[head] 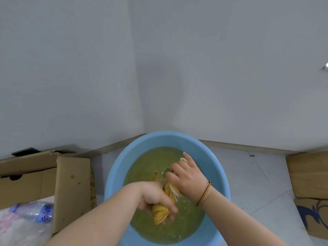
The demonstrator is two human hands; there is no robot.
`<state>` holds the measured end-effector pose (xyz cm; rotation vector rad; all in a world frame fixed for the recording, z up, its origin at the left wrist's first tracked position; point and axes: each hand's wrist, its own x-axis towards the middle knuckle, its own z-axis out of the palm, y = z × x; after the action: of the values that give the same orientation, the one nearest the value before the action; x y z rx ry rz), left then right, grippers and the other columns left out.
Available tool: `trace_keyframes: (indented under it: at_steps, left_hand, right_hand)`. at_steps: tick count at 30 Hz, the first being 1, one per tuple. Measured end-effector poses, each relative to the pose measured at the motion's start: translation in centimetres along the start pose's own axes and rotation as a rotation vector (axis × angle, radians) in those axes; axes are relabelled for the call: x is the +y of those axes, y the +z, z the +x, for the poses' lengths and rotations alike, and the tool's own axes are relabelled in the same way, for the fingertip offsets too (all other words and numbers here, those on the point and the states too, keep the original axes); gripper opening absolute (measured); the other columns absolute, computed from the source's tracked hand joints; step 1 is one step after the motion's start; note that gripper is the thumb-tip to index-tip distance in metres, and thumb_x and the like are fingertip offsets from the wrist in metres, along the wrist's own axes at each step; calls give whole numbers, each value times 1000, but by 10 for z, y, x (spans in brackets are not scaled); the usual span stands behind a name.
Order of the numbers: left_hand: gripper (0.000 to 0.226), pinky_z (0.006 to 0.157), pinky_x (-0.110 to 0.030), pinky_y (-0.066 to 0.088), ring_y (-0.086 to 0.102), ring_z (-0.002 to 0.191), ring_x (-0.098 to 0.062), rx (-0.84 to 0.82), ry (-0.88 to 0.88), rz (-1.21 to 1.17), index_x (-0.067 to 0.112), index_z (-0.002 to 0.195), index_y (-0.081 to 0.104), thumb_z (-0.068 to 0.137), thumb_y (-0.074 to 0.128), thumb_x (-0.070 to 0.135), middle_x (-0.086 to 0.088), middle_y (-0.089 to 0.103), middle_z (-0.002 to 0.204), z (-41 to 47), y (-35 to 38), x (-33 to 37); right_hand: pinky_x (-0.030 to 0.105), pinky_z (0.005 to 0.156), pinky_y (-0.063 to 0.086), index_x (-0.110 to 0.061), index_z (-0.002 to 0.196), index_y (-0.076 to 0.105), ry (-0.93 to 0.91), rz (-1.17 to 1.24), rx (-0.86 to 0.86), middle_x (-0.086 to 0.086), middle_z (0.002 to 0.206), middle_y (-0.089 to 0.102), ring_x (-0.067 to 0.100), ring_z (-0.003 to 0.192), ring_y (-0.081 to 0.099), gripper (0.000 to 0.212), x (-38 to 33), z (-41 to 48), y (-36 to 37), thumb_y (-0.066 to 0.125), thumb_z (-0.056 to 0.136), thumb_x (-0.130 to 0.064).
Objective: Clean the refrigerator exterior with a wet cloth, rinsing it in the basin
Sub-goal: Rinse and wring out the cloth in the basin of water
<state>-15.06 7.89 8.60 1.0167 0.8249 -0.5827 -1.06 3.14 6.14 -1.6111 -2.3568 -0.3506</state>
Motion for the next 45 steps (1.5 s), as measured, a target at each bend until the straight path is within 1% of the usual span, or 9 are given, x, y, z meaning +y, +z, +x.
trace_keyframes:
  at_steps: [3, 5, 8, 12, 20, 29, 34, 38, 45]
  left_hand:
    - [25, 73, -32, 49, 55, 81, -20, 281, -177, 783, 11, 103, 56, 79, 64, 15, -2, 52, 81, 13, 5, 4]
    - [19, 72, -29, 43, 58, 91, -21, 534, -169, 994, 15, 105, 54, 86, 54, 15, -1, 57, 90, 18, 9, 7]
    - [21, 68, -31, 36, 57, 97, -26, 767, 16, 1129, 12, 111, 46, 90, 43, 6, -5, 62, 105, 20, 7, 8]
    - [28, 69, -34, 31, 51, 106, -33, 743, 214, 1463, 6, 120, 40, 92, 36, 3, -15, 54, 119, 19, -7, 14]
    - [16, 43, -24, 19, 60, 63, -21, 786, 422, 1669, 11, 88, 58, 75, 66, 16, -6, 64, 76, 7, -26, 35]
    - [94, 114, -47, 17, 5, 141, -29, 874, 41, 494, 31, 144, 8, 73, 70, 23, -2, -4, 154, 7, 7, 10]
    - [55, 92, -47, 48, 60, 90, -28, 640, 154, -1024, 9, 105, 52, 67, 76, 41, -14, 60, 103, 9, -2, 11]
    - [22, 61, -32, 48, 54, 62, -22, 626, 224, -1193, 3, 71, 57, 82, 65, 21, -11, 59, 72, 11, -10, 18]
    - [25, 47, -22, 39, 46, 40, -9, 612, 538, -1163, 12, 65, 54, 87, 56, 23, 4, 45, 44, 7, -10, 39]
  right_hand:
    - [44, 72, 57, -16, 75, 44, -31, -30, -132, -3, 60, 59, 14, 47, 53, 15, -15, -11, 8, 44, 76, -2]
    - [23, 48, 54, -16, 78, 44, 142, 112, -427, -5, 54, 58, 11, 38, 51, 47, -27, -13, 13, 77, 46, -16]
    - [15, 24, 13, -18, 58, 59, 461, 185, -478, -2, 39, 44, 11, 26, 31, 62, -35, -7, 16, 85, 2, -17]
    - [20, 49, 38, -16, 90, 52, 890, 400, -554, -4, 68, 48, 18, 64, 48, 15, -39, 0, 6, 58, 79, -10]
    - [16, 39, 31, -12, 60, 45, 1323, 1034, -307, -1, 53, 43, 11, 48, 36, 23, -29, 12, -2, 56, 73, 3]
    - [19, 44, 29, -23, 66, 31, 1143, 520, -538, -8, 62, 42, 16, 61, 45, 26, -28, 1, -3, 48, 84, -13]
    - [15, 33, 17, -18, 49, 49, 678, 163, -257, -5, 42, 40, 15, 32, 39, 33, -41, -7, 3, 76, 35, -4]
    - [18, 40, 29, -12, 63, 56, 555, 205, 45, -2, 49, 49, 15, 38, 44, 14, -51, -7, 4, 43, 65, -11]
    - [12, 47, 39, -25, 67, 45, 1252, 1100, -124, -5, 61, 51, 4, 52, 46, 32, -60, 12, -9, 61, 77, 1]
